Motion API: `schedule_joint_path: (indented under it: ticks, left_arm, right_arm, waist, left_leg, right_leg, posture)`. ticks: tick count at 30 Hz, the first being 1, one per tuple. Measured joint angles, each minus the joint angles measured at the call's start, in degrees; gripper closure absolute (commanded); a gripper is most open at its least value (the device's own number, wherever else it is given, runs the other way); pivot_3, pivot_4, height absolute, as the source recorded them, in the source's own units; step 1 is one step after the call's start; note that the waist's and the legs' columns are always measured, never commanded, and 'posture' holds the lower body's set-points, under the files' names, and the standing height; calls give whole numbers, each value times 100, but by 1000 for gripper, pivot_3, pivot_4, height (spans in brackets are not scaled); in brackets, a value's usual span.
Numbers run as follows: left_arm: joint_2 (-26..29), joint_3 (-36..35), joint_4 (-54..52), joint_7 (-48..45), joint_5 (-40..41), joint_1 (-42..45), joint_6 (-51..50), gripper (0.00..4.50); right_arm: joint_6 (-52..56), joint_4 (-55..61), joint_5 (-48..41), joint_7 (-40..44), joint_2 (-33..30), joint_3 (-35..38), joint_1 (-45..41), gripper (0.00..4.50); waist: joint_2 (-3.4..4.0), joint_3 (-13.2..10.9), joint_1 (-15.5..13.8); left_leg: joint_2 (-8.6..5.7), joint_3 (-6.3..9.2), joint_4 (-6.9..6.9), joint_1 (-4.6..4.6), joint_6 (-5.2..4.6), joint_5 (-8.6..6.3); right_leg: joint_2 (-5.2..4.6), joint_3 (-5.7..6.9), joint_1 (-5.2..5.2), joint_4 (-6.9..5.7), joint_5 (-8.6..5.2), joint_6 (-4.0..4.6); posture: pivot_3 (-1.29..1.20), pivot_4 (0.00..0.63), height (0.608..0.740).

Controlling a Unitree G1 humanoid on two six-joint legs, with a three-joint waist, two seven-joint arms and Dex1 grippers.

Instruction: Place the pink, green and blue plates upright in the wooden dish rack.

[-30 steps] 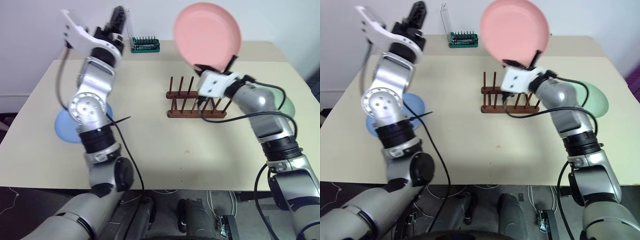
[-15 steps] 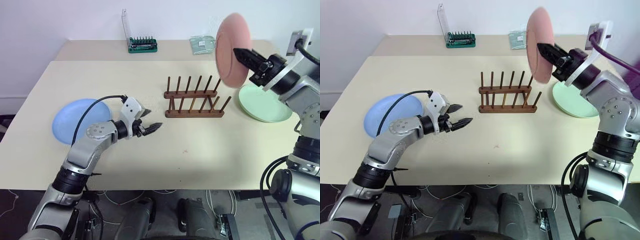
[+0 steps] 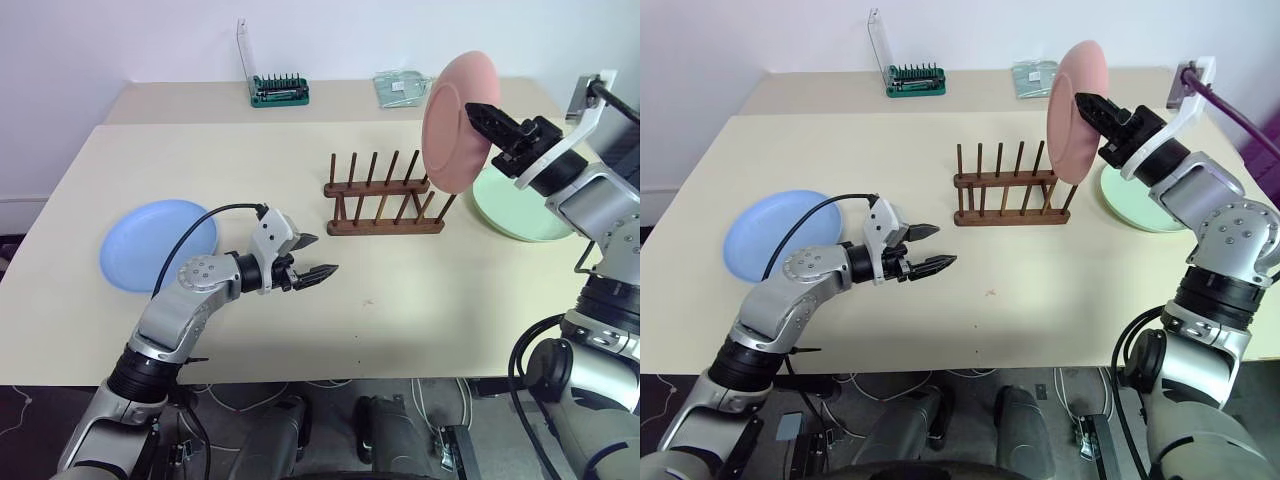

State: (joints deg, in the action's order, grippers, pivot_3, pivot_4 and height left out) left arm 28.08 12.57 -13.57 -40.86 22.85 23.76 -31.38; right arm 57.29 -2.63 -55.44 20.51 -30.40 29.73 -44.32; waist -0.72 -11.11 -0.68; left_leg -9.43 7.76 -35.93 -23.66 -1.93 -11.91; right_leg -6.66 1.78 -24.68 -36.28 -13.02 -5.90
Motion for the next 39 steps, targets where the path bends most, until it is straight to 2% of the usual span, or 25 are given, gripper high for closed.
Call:
schedule_joint_path:
  ticks: [4, 7, 11, 16, 21, 24, 26, 28, 32, 39]
  left_arm:
    - [-9, 4, -12, -25, -88, -13, -55, 965]
    - [-35, 7, -12, -30, -119, -26, -64, 909]
    - [-99, 24, -13, -55, -211, -26, -71, 909]
    - [-157, 25, -14, -82, -242, -27, -85, 909]
    - [-178, 27, -33, -109, -262, -44, -88, 909]
    - [-121, 22, -71, -168, -272, -91, -93, 909]
    - [-119, 25, -72, -211, -283, -97, -92, 909]
    - [-128, 27, -71, -272, -296, -93, -86, 909]
    - [-148, 108, -54, -366, -365, -61, -79, 909]
    - [-172, 169, -18, -408, -438, -44, -76, 909]
  right_arm:
    - [117, -106, -111, -391, 33, 33, 0, 4500]
    - [125, -184, -107, -605, 77, 36, 0, 3377]
    - [-62, -206, -18, -649, 75, -15, 6, 1437]
    - [-1049, -103, 915, -240, -317, -490, 126, 1437]
    - [-1821, -416, 1522, 143, -1082, -390, 283, 1437]
    - [-2281, -668, 2241, 642, -1826, -580, 1006, 1437]
    - [-2690, -671, 2771, 1095, -2181, -1026, 1566, 1437]
    - [-3333, -682, 3570, 1601, -2552, -1794, 2140, 1437]
    - [-4176, -1022, 4542, 1912, -2577, -2718, 2193, 1437]
    - [-5361, -2812, 5959, 1618, -2256, -3578, 1278, 1437]
  waist:
    - [0, 0, -7]
    - [0, 0, -3]
    - [1, 0, -3]
    - [1, 0, -4]
    - [1, 0, -21]
    - [2, 0, -23]
    - [8, 3, 7]
    - [17, 7, 52]
    - [48, 6, 132]
    - [48, 6, 121]
  left_leg:
    - [0, -1, 0, -1, -2, 0]
    - [0, -1, 0, -1, -3, 0]
    - [0, -1, 0, -1, -3, 0]
    - [0, -3, 0, -1, -4, -1]
    - [0, -2, -2, -3, -8, -4]
    - [-1, -7, -3, -3, -17, -10]
    - [-1, -12, -3, -2, -18, -10]
    - [2, -19, -4, 2, -18, -10]
    - [4, -22, -19, 8, -3, -15]
    - [5, -20, -17, 13, -7, -8]
  right_leg:
    - [0, 0, 1, 2, 0, 0]
    - [1, 0, 0, 2, 0, -1]
    - [1, 0, 1, 2, 0, -1]
    - [1, 1, 1, 3, 1, -3]
    - [1, 4, 6, 13, 2, -5]
    - [-2, 6, 10, 19, 2, -6]
    - [-3, 5, 8, 18, 2, -8]
    - [-4, 3, 8, 15, 2, -9]
    - [-4, 1, 18, 10, 7, -13]
    - [0, 1, 21, 11, 19, -8]
  posture:
    - [0, 150, 731]
    - [0, 150, 731]
    - [0, 150, 731]
    - [0, 150, 731]
    - [0, 150, 731]
    - [0, 150, 731]
    - [0, 150, 731]
    - [0, 150, 731]
    - [0, 150, 731]
    - [0, 150, 731]
